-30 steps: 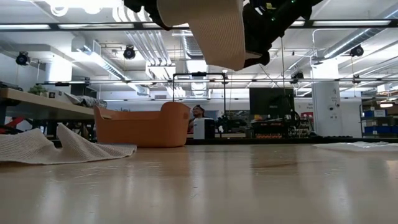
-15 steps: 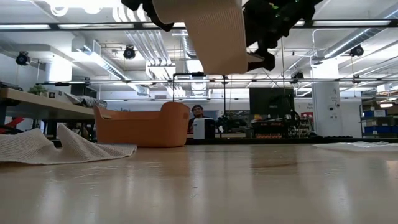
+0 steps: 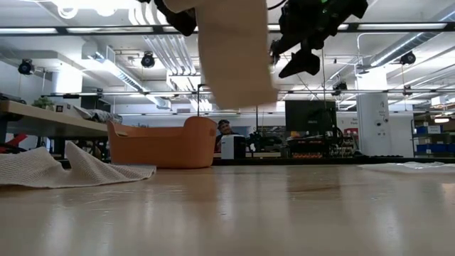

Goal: Roll bandage
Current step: Roll the right white bandage

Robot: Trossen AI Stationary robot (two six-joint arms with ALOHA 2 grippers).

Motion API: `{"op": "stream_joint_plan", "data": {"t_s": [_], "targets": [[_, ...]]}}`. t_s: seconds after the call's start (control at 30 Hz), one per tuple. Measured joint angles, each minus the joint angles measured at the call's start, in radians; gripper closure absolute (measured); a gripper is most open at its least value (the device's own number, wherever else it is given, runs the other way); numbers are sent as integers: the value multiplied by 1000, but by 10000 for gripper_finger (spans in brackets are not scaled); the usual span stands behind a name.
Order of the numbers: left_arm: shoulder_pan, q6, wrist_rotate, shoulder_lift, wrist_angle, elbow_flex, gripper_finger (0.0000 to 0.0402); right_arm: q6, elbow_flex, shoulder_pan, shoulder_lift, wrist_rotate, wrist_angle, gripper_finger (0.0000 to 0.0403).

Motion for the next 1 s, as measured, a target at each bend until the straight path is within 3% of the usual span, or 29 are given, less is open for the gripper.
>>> {"op": "stream_joint_plan", "data": {"t_s": [0.3,0.4,0.47,0.63,0.77,0.87,1.0], "targets": [[0,-16,45,-17,-147,105,287,-20,-75,28,0,1,73,69],[10,-113,28,-18,-161,133,287,-53,-134,79,-48,65,149,72],[17,-200,20,-18,-188,160,287,-65,-211,126,-95,124,257,76],[43,-381,11,-19,-273,257,287,-23,-438,279,-202,157,668,84],[74,-435,-34,-19,-311,327,287,-65,-593,415,-211,312,1046,89],[105,-503,-99,-19,-329,366,287,-107,-641,497,-168,411,1274,89],[135,-563,-115,-19,-331,401,287,-179,-627,544,-118,494,1399,89]]}}
